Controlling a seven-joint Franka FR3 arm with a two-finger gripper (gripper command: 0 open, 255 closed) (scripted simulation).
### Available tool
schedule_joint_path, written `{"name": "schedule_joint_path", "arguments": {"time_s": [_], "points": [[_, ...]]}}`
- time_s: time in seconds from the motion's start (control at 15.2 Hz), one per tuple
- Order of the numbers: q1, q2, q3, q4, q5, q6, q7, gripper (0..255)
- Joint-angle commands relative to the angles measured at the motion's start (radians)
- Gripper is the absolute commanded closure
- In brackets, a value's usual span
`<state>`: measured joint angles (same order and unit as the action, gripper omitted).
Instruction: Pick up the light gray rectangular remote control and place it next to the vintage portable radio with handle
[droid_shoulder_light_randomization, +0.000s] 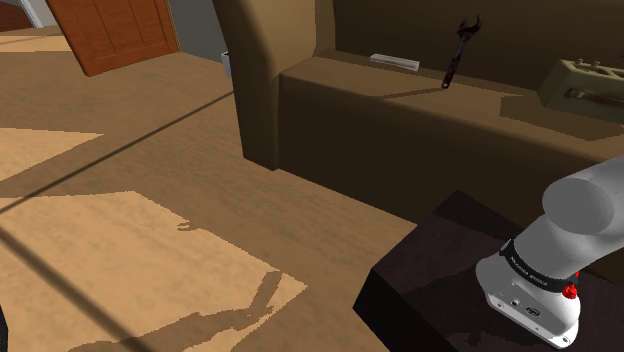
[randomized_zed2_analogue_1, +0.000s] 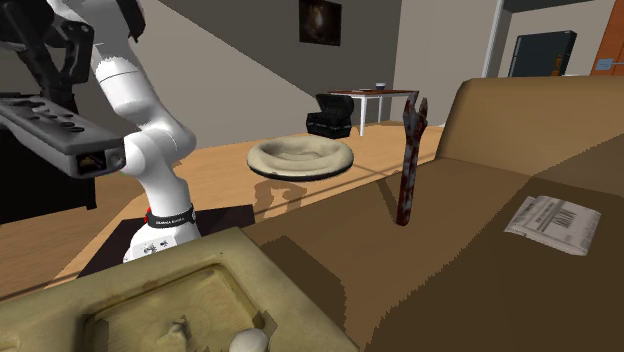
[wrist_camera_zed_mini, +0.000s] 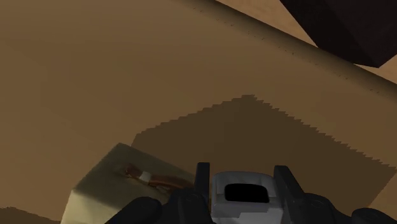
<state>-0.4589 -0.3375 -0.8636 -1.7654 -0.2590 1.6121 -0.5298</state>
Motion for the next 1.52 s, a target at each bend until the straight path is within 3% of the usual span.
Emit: {"name": "schedule_joint_path", "arguments": {"time_s": [0.0,0.2,0.33,0.4,0.46,0.59,1.45], "points": [[0.010,0.056,-0.077,0.050,0.032,0.006,-0.077,255],[0.031,0.177,-0.220,0.137,0.126,0.011,-0.210,255],[0.029,0.309,-0.339,0.204,0.250,0.008,-0.335,255],[0.000,0.401,-0.392,0.243,0.342,-0.002,-0.414,255],[-0.061,0.494,-0.416,0.285,0.437,-0.021,-0.490,255],[-0.247,0.639,-0.375,0.391,0.580,-0.071,-0.602,255],[-0.151,0.564,-0.378,0.154,0.509,0.134,-0.574,255]]}}
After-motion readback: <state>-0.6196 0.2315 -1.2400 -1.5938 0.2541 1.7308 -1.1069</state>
